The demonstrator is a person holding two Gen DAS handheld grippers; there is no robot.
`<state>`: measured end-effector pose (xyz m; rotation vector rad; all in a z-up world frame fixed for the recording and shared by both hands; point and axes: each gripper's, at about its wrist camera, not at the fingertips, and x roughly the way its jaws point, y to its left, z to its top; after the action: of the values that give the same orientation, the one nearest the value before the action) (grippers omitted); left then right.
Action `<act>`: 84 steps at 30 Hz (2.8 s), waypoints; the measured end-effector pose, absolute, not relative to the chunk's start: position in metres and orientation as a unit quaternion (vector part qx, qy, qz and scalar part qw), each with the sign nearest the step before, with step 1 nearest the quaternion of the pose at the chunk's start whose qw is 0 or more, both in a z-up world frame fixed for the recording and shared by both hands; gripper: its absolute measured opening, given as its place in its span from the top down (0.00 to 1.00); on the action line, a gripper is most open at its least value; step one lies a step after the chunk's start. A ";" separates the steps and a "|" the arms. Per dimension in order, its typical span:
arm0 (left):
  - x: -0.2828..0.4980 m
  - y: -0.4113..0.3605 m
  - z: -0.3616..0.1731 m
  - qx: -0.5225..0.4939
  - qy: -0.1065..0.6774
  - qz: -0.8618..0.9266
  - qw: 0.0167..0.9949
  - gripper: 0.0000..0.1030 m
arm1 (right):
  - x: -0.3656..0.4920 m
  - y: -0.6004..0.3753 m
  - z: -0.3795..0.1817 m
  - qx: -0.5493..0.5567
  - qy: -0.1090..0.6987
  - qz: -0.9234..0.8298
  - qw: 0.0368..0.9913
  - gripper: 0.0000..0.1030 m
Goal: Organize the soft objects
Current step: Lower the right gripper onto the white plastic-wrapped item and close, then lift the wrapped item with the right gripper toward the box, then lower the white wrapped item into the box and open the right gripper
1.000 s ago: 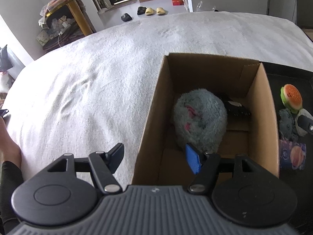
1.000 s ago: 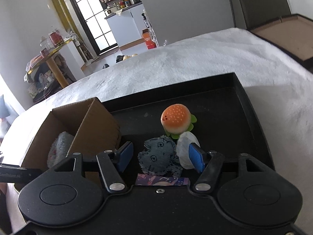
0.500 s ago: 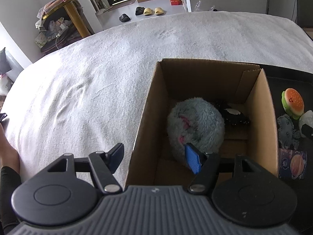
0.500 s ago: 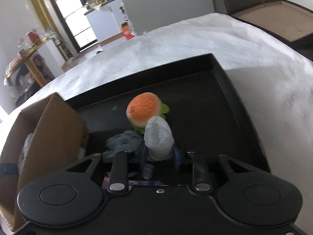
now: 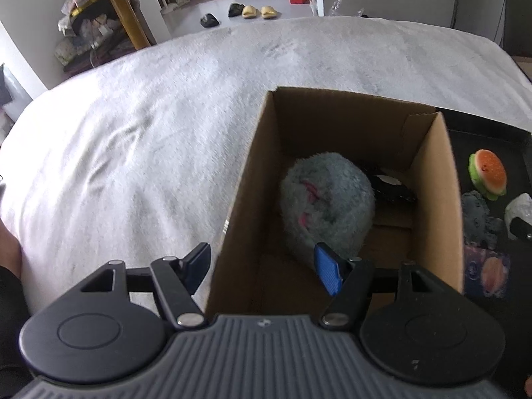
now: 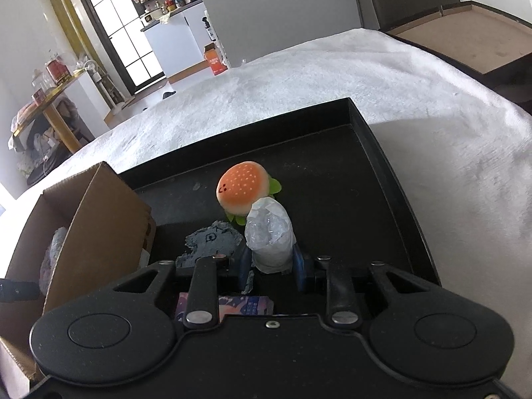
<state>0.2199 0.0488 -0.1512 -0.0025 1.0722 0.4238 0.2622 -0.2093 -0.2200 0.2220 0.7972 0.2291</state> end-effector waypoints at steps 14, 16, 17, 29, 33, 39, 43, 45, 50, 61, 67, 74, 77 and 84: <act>0.202 0.058 -0.144 -0.052 0.504 0.176 0.844 0.35 | 0.247 -0.192 -0.183 0.084 0.365 0.125 0.919 0.74; 0.199 0.061 -0.143 -0.055 0.502 0.173 0.846 0.35 | 0.244 -0.189 -0.178 0.080 0.362 0.126 0.920 0.74; 0.198 0.062 -0.142 -0.056 0.500 0.172 0.847 0.35 | 0.242 -0.187 -0.175 0.078 0.361 0.127 0.921 0.74; 0.188 0.069 -0.136 -0.072 0.471 0.149 0.866 0.35 | 0.235 -0.163 -0.149 0.047 0.341 0.137 0.929 0.74; 0.186 0.074 -0.138 -0.079 0.464 0.144 0.871 0.36 | 0.237 -0.158 -0.143 0.053 0.346 0.143 0.926 0.74; 0.188 0.080 -0.144 -0.087 0.455 0.134 0.876 0.39 | 0.234 -0.147 -0.132 0.043 0.338 0.146 0.929 0.74; 0.189 0.083 -0.147 -0.089 0.445 0.126 0.882 0.43 | 0.234 -0.137 -0.127 0.033 0.335 0.149 0.930 0.74; 0.188 0.087 -0.148 -0.097 0.440 0.125 0.884 0.49 | 0.234 -0.131 -0.126 0.025 0.333 0.151 0.930 0.74; 0.189 0.092 -0.151 -0.117 0.433 0.111 0.887 0.56 | 0.231 -0.117 -0.122 0.003 0.333 0.159 0.929 0.74; 0.183 0.116 -0.162 -0.143 0.420 0.108 0.890 0.89 | 0.229 -0.073 -0.122 -0.043 0.337 0.191 0.921 0.74; 0.180 0.129 -0.169 -0.174 0.411 0.104 0.889 0.88 | 0.222 -0.048 -0.130 -0.076 0.347 0.205 0.912 0.73; 0.177 0.128 -0.167 -0.183 0.406 0.097 0.890 0.88 | 0.215 -0.036 -0.139 -0.098 0.360 0.192 0.908 0.73; 0.176 0.128 -0.166 -0.183 0.406 0.097 0.890 0.88 | 0.213 -0.034 -0.144 -0.108 0.361 0.186 0.907 0.67; 0.176 0.123 -0.165 -0.170 0.416 0.101 0.888 0.88 | 0.203 -0.044 -0.140 -0.127 0.341 0.176 0.915 0.50</act>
<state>0.1763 0.1229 -0.1648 -0.3526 0.8647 0.2108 0.2032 -0.0439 -0.1403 -0.2611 0.7018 0.3633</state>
